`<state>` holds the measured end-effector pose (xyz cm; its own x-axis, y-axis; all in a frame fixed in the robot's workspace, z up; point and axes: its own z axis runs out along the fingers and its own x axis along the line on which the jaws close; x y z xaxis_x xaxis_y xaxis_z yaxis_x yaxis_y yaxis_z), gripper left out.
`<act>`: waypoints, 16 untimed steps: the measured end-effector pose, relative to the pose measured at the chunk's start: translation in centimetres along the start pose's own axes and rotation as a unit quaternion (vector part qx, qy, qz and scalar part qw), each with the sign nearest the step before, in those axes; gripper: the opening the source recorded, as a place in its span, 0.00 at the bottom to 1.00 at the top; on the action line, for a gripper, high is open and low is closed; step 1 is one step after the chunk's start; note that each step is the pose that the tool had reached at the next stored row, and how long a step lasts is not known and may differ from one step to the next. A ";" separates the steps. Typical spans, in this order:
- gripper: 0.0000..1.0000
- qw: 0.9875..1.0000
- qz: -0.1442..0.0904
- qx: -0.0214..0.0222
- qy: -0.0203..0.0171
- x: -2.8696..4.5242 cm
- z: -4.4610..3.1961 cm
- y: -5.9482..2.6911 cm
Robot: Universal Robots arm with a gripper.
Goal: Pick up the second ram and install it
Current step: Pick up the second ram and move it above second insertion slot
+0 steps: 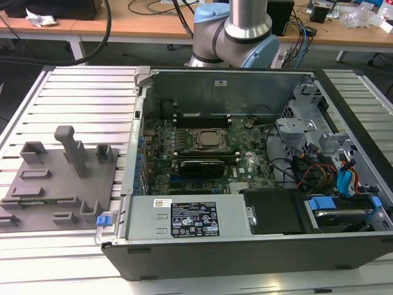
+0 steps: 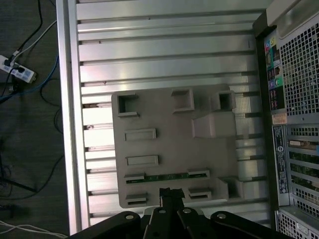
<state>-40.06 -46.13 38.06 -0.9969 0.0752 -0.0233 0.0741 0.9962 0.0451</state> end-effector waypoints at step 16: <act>0.11 0.983 -0.183 -0.004 0.008 0.00 0.00 -0.01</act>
<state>-40.06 -46.14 38.07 -0.9572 -0.2884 -0.0233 -0.2892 0.9562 0.0451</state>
